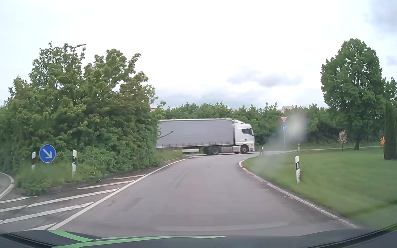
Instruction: Follow the waypoints while adhering to traffic rules and regulations
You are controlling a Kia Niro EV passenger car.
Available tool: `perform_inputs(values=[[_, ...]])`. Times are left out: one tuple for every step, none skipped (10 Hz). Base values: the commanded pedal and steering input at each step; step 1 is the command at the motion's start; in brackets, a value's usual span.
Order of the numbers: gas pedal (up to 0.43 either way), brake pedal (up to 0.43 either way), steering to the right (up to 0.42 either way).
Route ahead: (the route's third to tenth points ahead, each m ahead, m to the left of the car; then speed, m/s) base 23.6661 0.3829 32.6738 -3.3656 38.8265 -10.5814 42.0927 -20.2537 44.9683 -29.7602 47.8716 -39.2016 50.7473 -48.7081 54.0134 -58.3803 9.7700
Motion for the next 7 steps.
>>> perform_inputs(values=[[0.000,0.067,0.013],[0.000,0.085,0.014],[0.000,0.098,0.015],[0.000,0.104,0.016],[0.000,0.128,0.019],[0.000,0.140,0.021],[0.000,0.152,0.023]])
